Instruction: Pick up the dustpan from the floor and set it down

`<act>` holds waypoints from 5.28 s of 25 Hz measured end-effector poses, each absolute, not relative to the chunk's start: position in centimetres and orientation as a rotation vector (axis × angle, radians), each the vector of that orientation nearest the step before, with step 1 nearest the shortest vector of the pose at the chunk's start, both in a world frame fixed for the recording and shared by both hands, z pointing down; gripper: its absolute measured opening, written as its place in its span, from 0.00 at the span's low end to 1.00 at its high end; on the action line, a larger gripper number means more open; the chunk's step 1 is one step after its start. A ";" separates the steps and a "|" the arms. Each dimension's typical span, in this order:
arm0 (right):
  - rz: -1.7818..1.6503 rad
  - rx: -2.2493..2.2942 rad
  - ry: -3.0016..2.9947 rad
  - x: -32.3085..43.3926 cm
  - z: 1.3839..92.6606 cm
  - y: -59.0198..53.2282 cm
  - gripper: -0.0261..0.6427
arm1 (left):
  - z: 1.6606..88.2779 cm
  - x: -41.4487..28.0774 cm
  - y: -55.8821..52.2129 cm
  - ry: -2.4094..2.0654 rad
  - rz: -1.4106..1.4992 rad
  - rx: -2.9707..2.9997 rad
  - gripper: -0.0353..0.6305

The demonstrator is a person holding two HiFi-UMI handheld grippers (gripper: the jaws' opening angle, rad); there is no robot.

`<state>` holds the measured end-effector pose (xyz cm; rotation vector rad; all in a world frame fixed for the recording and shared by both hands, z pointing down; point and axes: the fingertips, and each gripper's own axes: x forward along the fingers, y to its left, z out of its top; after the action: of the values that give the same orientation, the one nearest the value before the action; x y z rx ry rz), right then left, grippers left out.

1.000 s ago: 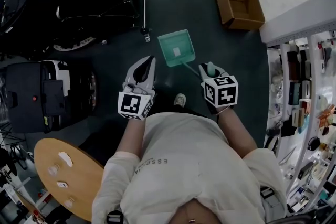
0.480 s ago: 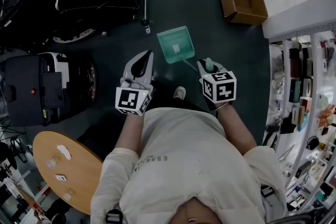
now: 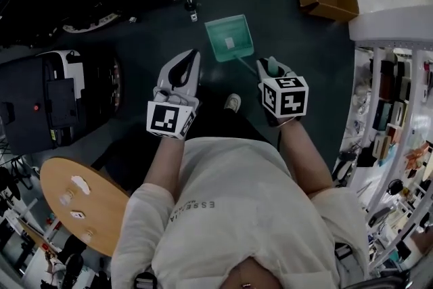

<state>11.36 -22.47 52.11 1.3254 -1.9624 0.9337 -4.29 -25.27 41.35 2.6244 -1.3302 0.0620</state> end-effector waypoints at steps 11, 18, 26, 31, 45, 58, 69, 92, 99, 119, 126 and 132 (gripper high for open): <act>0.991 1.281 -1.859 8.8 62.1 -29.0 0.05 | 47.5 -7.3 -31.0 -1.346 0.104 2.594 0.07; 1.058 1.329 -1.774 7.2 68.8 -32.9 0.05 | 53.0 -9.0 -34.9 -1.338 0.176 2.554 0.07; 1.089 1.354 -1.712 5.9 73.5 -35.1 0.05 | 56.9 -10.1 -36.3 -1.314 0.198 2.506 0.07; 1.130 1.378 -1.680 5.8 75.3 -35.2 0.05 | 58.2 -10.1 -35.8 -1.289 0.215 2.484 0.07; 1.072 1.384 -1.607 6.1 75.1 -34.6 0.53 | 57.5 -9.3 -36.5 -1.233 0.199 2.494 0.07; 0.621 1.590 -1.944 8.7 57.5 -34.3 0.03 | 48.1 -7.5 -35.5 -1.254 0.114 2.534 0.07; 0.391 1.646 -2.288 10.1 42.7 -27.7 0.03 | 37.9 -5.5 -27.9 -1.346 0.045 2.568 0.07; 0.316 1.570 -2.315 11.1 41.1 -8.7 0.03 | 37.8 -4.4 -6.4 -1.315 0.101 2.657 0.07; 0.305 1.609 -2.326 10.7 40.4 3.3 0.03 | 38.5 -5.2 6.3 -1.303 0.098 2.662 0.07; 0.303 1.648 -2.311 10.9 38.6 21.4 0.03 | 34.5 -4.2 23.5 -1.327 0.044 2.727 0.07; 0.301 1.611 -2.341 11.4 37.8 25.4 0.03 | 33.6 -3.3 27.5 -1.384 0.034 2.704 0.07; 0.299 1.593 -2.355 11.7 37.5 28.9 0.03 | 33.4 -2.1 31.0 -1.396 0.027 2.693 0.07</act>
<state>11.69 28.92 37.46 1.5925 -2.3548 0.2989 -2.13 31.03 33.39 2.6934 -1.3960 0.0268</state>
